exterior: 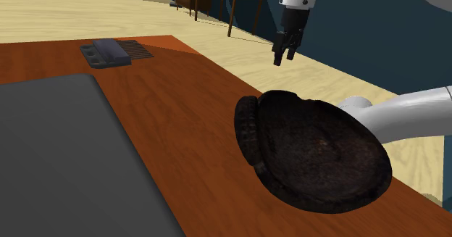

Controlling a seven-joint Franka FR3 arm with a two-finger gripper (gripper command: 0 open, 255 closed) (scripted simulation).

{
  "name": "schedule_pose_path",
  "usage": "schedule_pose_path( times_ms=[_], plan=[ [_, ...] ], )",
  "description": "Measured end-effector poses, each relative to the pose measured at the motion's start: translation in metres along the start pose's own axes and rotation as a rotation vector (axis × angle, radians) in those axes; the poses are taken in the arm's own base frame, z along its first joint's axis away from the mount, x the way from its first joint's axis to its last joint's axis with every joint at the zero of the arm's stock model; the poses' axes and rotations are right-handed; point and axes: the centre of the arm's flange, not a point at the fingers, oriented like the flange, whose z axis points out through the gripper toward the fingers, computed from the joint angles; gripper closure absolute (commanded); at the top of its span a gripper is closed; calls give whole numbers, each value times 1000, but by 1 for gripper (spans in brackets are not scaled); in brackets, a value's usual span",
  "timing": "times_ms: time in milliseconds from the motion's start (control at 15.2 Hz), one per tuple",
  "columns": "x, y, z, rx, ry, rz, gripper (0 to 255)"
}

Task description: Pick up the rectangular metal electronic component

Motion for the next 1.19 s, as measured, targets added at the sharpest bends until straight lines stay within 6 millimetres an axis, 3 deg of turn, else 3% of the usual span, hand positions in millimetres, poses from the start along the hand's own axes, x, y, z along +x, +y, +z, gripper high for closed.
schedule_pose_path(
  times_ms=[132, 462, 990, 1188],
  plan=[
    [5, -4, -2, 0, 2, -14, 0],
    [47, -39, -9, -3, 16, -143, 0],
    [114, -120, -29, -5, 44, -373, 0],
    [129, -152, -37, -7, 55, -460, 0]
  ],
)
